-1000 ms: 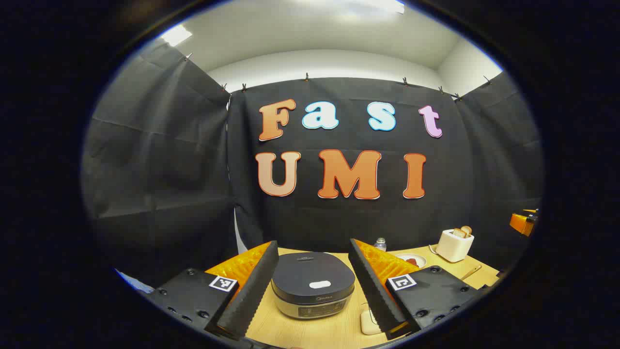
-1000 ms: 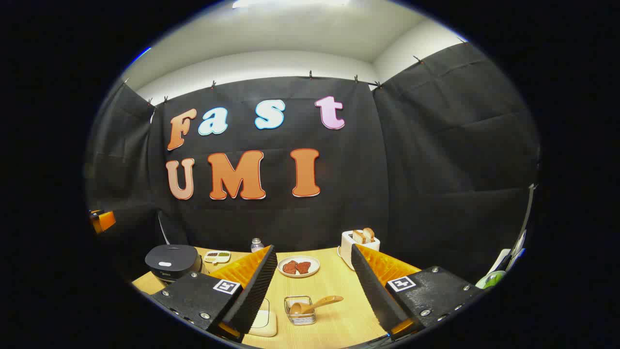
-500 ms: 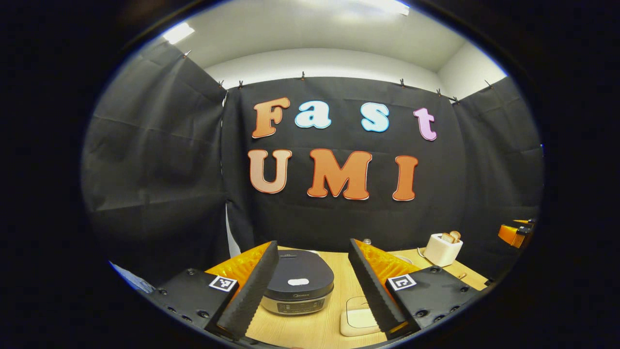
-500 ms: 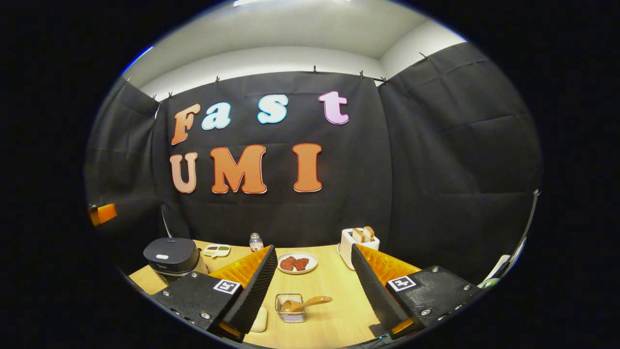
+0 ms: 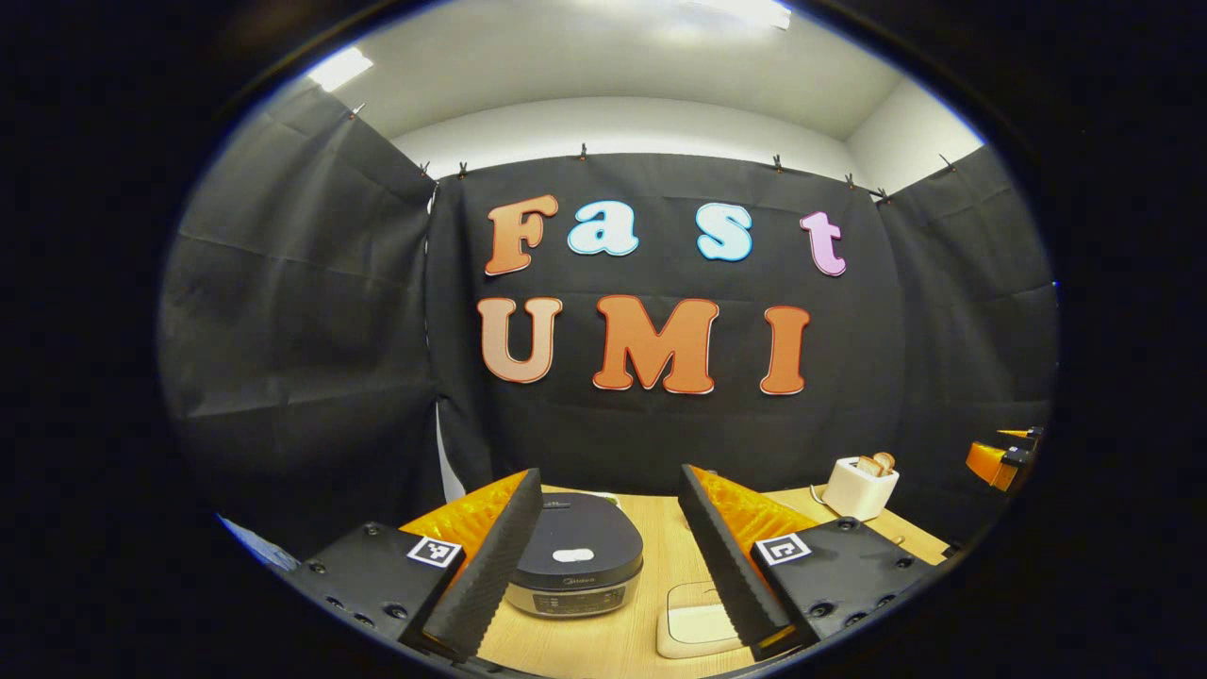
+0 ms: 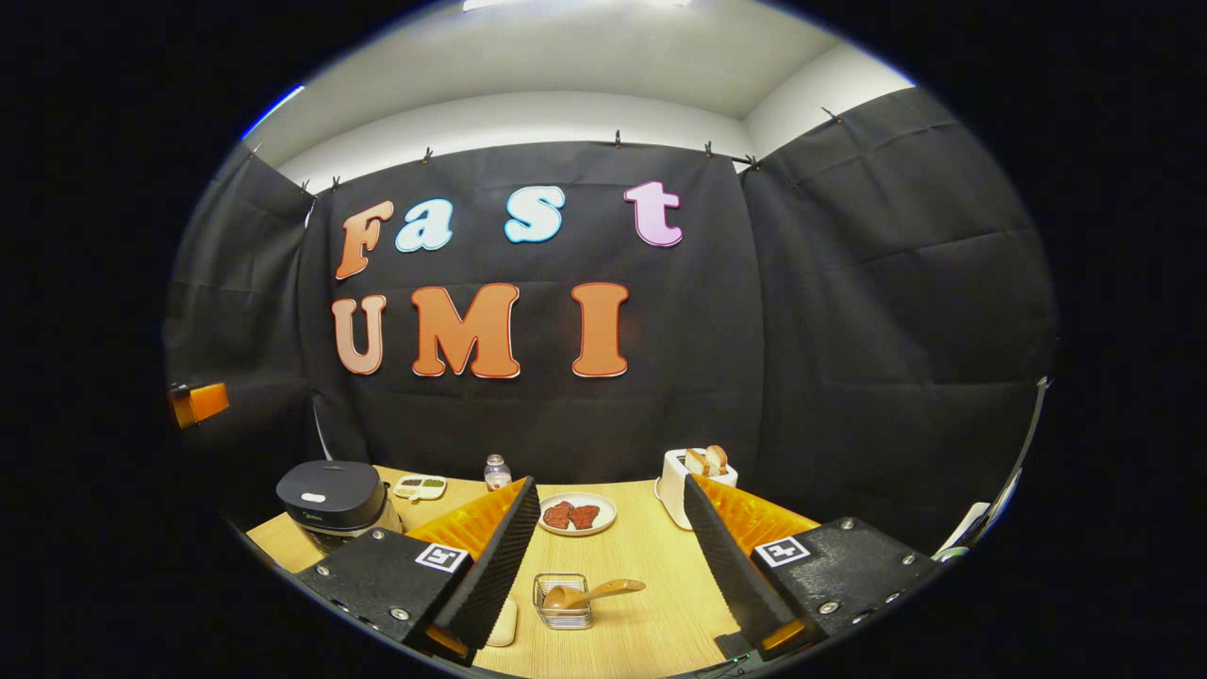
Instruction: Close the left gripper, press the button to open the rice cooker; take a wooden spoon from the chopstick holder with the right hand, scoop a spoonful of rice and pour it into the rice cooker, then put the wooden spoon back into the chopstick holder.
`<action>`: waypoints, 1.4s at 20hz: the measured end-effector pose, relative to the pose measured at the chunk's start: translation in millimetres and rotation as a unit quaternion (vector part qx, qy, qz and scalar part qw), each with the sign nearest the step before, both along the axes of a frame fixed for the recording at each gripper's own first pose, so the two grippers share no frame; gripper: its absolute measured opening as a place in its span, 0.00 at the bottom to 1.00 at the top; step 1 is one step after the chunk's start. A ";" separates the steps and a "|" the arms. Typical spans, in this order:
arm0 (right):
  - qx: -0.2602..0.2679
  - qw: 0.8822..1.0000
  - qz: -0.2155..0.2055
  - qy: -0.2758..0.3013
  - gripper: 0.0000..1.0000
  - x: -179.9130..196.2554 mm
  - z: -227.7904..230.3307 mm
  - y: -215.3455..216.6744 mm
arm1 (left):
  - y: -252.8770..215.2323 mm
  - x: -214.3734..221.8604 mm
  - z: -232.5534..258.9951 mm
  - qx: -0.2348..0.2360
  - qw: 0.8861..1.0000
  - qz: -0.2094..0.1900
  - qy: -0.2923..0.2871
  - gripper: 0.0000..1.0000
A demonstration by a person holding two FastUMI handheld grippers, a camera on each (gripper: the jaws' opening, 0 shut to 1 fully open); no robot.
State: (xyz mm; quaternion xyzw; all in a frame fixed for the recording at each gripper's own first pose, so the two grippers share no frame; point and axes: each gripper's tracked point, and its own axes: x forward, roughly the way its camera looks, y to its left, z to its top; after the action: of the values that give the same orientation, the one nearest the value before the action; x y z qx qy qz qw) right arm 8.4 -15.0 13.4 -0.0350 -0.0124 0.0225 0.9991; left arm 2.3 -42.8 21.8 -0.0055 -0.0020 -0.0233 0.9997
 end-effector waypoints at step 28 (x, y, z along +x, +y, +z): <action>-0.019 1.000 0.010 0.016 0.95 3.5 -12.8 10.4 | -4.4 51.9 -61.9 -0.010 0.993 -0.039 0.110 0.04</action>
State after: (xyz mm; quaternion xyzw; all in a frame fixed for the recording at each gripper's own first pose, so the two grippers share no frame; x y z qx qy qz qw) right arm 12.0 -4.6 0.6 -0.0536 0.0040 0.0334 0.9980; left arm 54.2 -47.2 -40.1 -0.0183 0.1081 -0.0612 0.9921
